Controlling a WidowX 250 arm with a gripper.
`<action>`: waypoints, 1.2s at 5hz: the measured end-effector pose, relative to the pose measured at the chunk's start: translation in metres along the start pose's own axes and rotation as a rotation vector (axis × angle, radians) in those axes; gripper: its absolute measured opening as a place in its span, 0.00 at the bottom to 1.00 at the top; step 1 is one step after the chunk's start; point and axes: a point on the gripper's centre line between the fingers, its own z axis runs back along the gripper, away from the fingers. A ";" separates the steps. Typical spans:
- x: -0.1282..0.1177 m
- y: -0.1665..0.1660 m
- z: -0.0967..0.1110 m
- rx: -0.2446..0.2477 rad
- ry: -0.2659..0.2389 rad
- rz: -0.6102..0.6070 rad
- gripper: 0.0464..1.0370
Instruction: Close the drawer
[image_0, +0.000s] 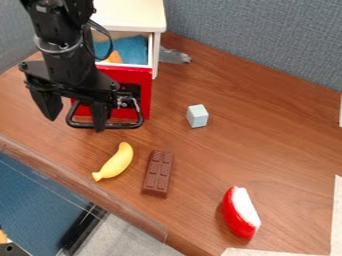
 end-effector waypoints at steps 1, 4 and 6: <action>-0.002 0.000 -0.004 0.003 0.017 0.010 0.97; 0.000 -0.011 -0.046 0.051 0.070 0.195 0.97; 0.009 0.001 -0.067 0.021 0.060 0.187 0.97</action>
